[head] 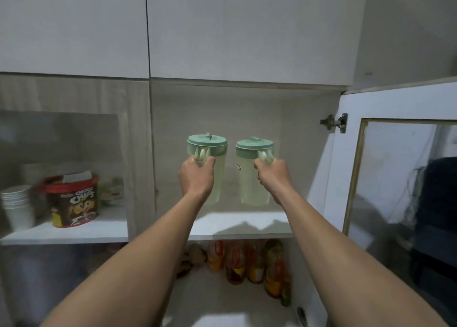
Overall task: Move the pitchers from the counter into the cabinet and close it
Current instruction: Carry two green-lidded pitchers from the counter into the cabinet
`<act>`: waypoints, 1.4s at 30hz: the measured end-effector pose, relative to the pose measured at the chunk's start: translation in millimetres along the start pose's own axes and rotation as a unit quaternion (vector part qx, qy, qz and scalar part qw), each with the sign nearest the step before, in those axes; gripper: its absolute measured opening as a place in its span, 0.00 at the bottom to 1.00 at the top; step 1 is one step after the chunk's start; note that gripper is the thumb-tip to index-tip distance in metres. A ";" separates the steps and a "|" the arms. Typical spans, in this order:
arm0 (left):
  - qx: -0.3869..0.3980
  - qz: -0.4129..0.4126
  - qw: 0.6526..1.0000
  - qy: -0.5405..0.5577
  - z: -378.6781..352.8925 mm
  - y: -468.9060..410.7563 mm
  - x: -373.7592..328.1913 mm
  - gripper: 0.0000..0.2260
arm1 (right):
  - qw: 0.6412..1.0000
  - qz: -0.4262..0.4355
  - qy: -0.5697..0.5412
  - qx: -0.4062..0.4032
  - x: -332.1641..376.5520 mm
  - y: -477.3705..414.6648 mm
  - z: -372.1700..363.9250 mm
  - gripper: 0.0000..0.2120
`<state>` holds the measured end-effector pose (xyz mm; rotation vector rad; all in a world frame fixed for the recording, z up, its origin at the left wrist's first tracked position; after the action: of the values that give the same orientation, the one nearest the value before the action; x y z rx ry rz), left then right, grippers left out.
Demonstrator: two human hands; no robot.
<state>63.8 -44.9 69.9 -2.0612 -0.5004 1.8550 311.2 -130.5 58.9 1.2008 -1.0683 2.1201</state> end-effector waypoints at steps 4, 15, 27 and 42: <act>0.022 0.013 1.000 0.008 -36.0 -23.5 26.8 0.09 | 1.000 -0.016 0.004 -0.016 -20.9 -29.2 -12.8 0.09; 0.046 0.032 0.998 0.007 -116.9 -97.6 108.9 0.12 | 0.996 -0.046 0.017 -0.080 -83.0 -105.7 -31.8 0.08; 0.050 0.058 0.995 -0.066 -232.2 -177.4 230.8 0.17 | 0.994 -0.076 0.053 -0.049 -194.3 -254.2 -86.9 0.11; 0.078 0.089 0.993 -0.023 -353.5 -216.3 323.5 0.13 | 0.993 -0.102 0.023 -0.046 -297.6 -357.4 -131.8 0.10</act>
<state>436.4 294.7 -79.0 -2.0193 -0.1808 1.9767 649.7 176.7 -98.3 1.1601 -0.9689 1.9134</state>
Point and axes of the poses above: each hand's wrist, its own y-axis away from the middle knuckle, its own z-axis out of the back of the hand, x = y × z, the point moved 10 cm from there along -y, towards the middle knuckle, and after that the axes turned 10 degrees about y, right-handed, at the moved point
